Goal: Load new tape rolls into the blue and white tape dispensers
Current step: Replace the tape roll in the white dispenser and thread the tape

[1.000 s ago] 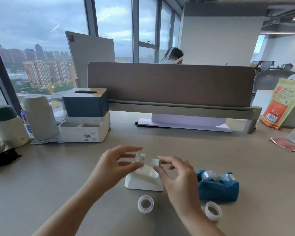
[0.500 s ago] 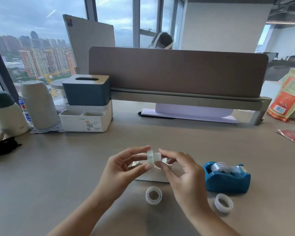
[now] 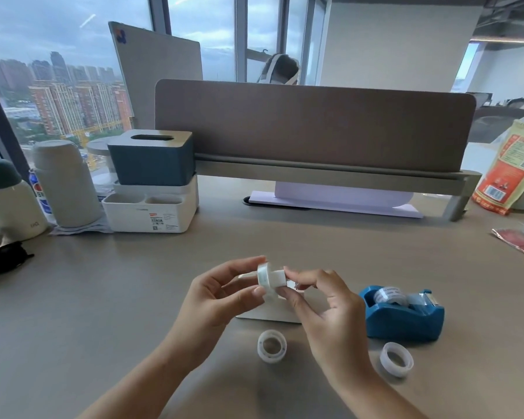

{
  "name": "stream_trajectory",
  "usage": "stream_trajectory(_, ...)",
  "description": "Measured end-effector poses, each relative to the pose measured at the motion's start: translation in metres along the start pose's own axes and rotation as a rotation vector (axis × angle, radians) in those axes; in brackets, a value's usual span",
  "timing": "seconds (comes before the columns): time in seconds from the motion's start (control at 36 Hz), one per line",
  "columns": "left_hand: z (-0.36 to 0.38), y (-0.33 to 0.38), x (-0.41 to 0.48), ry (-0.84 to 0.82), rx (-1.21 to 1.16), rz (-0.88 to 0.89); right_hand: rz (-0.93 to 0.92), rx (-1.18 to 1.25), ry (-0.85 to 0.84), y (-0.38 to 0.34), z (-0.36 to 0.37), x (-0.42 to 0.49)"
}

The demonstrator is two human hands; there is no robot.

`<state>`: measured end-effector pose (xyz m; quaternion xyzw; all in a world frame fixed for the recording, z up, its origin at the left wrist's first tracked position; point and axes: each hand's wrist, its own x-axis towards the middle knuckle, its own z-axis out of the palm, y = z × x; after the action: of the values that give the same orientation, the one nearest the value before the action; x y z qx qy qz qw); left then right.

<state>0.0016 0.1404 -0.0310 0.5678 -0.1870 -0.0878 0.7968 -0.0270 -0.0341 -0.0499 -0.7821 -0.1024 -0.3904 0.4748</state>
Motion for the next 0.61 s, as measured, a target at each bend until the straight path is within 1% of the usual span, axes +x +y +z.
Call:
stream_trajectory(0.25, -0.0003, 0.0011, 0.0028, -0.018, -0.122, -0.060, -0.082, 0.014, 0.016, -0.0012, -0.0001, 0.0022)
stream_trajectory(0.53, -0.0016, 0.0025, 0.0021, -0.039, -0.122, -0.058, -0.217, -0.031, 0.005, -0.0055, -0.0038, 0.0081)
stream_trajectory(0.61, -0.0019, 0.0023, 0.0020, -0.034, -0.091, -0.063, -0.221, -0.053, -0.010, -0.0019, -0.0053, 0.0091)
